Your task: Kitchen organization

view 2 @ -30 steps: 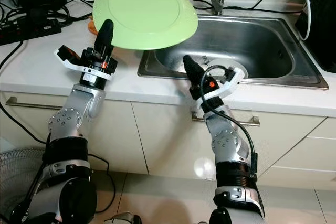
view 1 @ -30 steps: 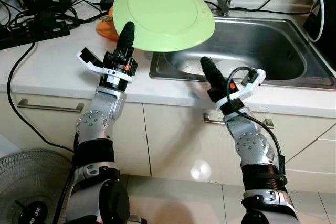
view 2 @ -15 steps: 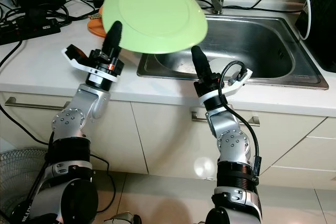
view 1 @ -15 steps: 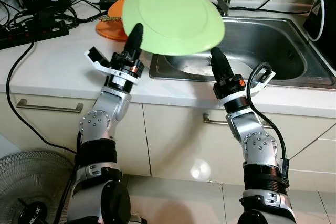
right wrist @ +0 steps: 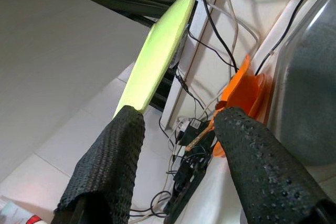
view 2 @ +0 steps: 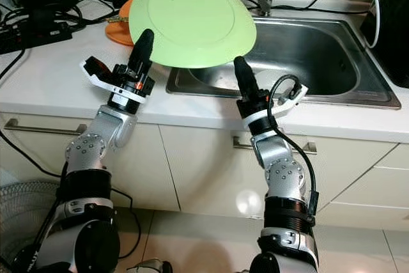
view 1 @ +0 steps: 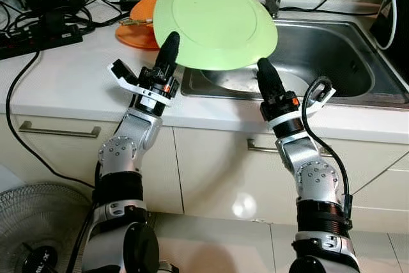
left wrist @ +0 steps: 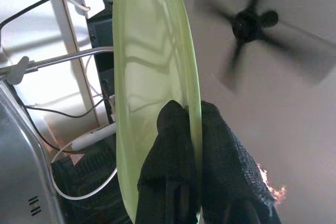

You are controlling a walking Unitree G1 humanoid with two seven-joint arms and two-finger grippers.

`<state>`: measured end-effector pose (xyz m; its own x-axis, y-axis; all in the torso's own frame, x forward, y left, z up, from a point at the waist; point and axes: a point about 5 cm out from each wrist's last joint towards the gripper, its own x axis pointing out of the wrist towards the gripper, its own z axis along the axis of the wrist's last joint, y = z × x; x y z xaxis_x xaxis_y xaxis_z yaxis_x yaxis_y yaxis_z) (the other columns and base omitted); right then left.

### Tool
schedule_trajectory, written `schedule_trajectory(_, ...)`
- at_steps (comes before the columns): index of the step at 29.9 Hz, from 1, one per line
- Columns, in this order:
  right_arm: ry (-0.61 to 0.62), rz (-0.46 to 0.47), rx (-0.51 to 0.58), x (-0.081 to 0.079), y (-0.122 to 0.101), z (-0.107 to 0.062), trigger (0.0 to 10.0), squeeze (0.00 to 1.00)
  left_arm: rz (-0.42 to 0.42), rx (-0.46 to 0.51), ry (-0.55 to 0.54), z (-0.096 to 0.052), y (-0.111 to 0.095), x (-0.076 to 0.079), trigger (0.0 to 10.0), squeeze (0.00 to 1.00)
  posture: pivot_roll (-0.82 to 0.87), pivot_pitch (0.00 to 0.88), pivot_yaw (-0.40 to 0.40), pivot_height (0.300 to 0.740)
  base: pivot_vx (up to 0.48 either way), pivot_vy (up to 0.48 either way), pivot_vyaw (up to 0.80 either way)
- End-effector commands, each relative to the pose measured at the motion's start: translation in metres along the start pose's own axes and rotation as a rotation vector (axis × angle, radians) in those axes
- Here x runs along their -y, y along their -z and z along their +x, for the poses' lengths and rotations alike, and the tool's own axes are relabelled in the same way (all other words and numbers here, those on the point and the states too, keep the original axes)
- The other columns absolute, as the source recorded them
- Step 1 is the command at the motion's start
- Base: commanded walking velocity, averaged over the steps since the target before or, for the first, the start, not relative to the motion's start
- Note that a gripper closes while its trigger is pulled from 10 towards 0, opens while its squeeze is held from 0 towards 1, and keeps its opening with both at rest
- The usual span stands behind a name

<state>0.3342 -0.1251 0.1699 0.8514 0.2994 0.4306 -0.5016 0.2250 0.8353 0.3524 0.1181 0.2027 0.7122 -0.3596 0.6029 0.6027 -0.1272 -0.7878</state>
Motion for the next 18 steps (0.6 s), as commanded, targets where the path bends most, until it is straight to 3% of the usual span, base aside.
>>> schedule_trajectory(1, -0.04, -0.001, 0.016, -0.009, -0.004, 0.004, 10.0, 0.0, -0.034, -0.04, 0.015, 0.003, 0.007, 0.0, 10.0, 0.0, 0.04, 0.025, 0.033, 0.74, 0.0, 0.0, 0.0)
schedule_trajectory(11, -0.036, -0.008, 0.009, -0.009, -0.002, 0.003, 10.0, 0.0, -0.02, 0.0, 0.027, 0.006, -0.005, 0.003, 10.0, 0.0, 0.04, 0.023, 0.031, 0.74, 0.0, 0.0, 0.0)
schedule_trajectory(18, -0.025, -0.014, 0.018, -0.009, -0.003, 0.004, 10.0, 0.0, -0.009, -0.079, 0.009, 0.001, 0.005, 0.0, 10.0, 0.0, 0.04, 0.028, 0.032, 0.74, 0.0, 0.0, 0.0)
